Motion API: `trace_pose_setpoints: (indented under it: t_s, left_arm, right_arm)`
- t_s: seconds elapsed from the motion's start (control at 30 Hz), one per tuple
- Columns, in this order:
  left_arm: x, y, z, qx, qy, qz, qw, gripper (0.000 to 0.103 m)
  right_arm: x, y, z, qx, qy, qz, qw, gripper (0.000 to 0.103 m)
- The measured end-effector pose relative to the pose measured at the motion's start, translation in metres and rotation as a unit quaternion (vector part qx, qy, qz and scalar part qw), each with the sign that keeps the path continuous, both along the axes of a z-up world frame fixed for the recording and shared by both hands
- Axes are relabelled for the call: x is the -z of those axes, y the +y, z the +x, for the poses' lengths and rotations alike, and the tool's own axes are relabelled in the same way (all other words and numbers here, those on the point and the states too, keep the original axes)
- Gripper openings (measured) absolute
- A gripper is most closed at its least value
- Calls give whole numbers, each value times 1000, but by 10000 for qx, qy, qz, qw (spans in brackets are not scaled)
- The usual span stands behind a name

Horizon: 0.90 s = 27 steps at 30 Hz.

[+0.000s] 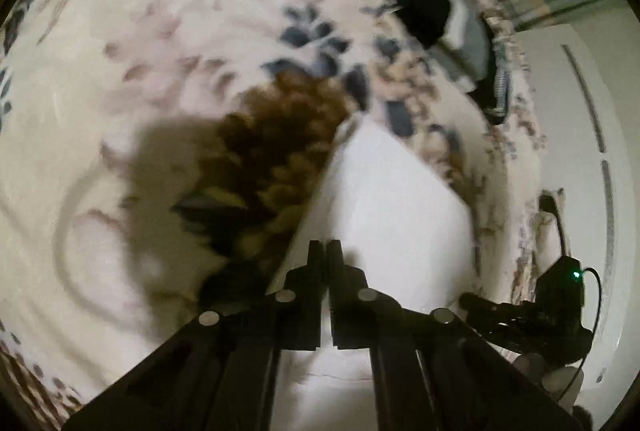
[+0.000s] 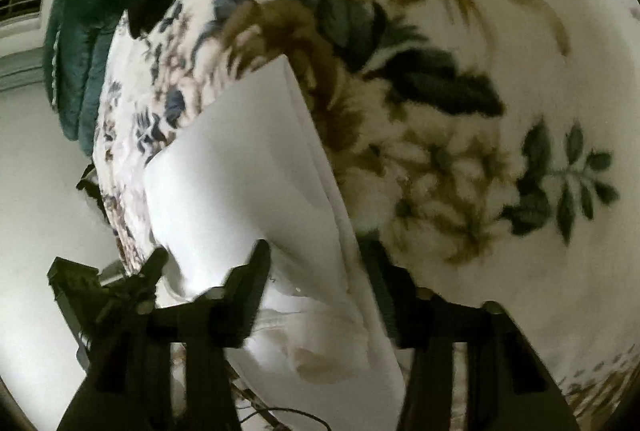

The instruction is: Fold small clothes

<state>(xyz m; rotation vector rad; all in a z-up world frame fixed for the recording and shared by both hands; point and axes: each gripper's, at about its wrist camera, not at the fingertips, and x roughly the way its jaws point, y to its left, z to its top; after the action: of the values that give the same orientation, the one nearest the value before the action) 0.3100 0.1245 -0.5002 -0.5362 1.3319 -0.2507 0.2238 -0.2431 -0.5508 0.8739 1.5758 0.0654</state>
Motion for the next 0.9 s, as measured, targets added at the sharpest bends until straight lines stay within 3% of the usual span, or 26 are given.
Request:
trace_pose_setpoints:
  t_s: [0.17,0.2,0.23,0.27,0.4,0.5,0.57,0.6,0.63,0.67,0.73,0.9]
  left_arm:
    - [-9,5,-17,-160,-12,-108,9998,1]
    - [-8,8,-19,-237,30,-167,9996,1]
    - [-8,10,-21,-309,70,-220,9993,1]
    - [-7,15,-22,-399,126,-288,9987,1]
    - [1,22,-20,-550,275,-282,9977,1]
    - [9,27,-19,-459,440,-588,9962,2]
    - [6,26,-23,-290,445,-520,9972,7]
    - [3,26,-28,-209,428,-448,9979,11]
    - [1,26,-35,-131,430,-418,9981,22]
    - [0,26,-40,-93,455,-422,9980,38]
    - [-1,29,-59,-91,535,-493,9973,54]
    - [4,42,-123,-12,1060,-451,9933,55]
  right_arm:
    - [-8,6,-18,-174,87,-33,9998,47]
    - [-5,9,-25,-268,191,-82,9994,43]
    - [-3,12,-28,-331,245,-122,9991,24]
    - [-1,14,-32,-401,289,-236,9985,14]
    - [2,24,-40,-719,369,-799,9935,12]
    - [-1,27,-40,-836,387,-782,9927,12]
    - [-5,24,-40,-769,397,-611,9944,19]
    - [-7,22,-42,-753,419,-540,9948,29]
    - [-9,17,-44,-703,431,-462,9955,41]
    - [-12,15,-48,-651,414,-372,9963,46]
    - [-17,12,-58,-618,449,-219,9968,56]
    - [-14,14,-106,-729,670,129,9950,64]
